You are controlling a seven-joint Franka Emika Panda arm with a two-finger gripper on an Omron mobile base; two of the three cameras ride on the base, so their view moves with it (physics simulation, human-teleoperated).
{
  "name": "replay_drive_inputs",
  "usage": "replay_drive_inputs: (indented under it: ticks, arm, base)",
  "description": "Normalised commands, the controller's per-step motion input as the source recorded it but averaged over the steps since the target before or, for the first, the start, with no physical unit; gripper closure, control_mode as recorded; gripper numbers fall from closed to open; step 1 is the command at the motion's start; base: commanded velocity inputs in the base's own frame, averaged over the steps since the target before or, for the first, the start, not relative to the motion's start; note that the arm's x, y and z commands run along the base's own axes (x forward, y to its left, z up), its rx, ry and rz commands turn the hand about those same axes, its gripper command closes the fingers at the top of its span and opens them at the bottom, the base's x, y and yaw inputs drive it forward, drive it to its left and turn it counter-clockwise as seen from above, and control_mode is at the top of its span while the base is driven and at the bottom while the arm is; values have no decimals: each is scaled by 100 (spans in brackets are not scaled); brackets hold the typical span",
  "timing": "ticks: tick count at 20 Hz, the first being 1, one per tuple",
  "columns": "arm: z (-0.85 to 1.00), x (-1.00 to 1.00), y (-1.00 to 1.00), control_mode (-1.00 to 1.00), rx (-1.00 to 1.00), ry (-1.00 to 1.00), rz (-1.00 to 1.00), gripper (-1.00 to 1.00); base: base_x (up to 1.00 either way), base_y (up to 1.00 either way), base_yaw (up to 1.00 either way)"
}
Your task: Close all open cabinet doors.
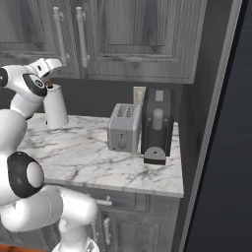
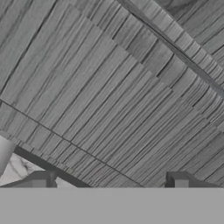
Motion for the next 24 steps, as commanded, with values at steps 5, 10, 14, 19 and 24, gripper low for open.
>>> replay_drive_inputs:
  ticks: [5, 10, 14, 19, 24]
  arm:
    - [0, -13, 0, -100, 0, 1, 0, -100]
    - [-8, -62, 0, -100, 0, 0, 0, -100]
    - [-6, -76, 1, -100, 1, 0, 0, -100]
    - [3, -89, -2, -100, 8, 1, -9, -100]
    - [8, -98, -38, -100, 12, 4, -8, -100]
  base:
    - [0, 0, 0]
    - [0, 0, 0]
    - [0, 0, 0]
    - [0, 0, 0]
    - [0, 0, 0]
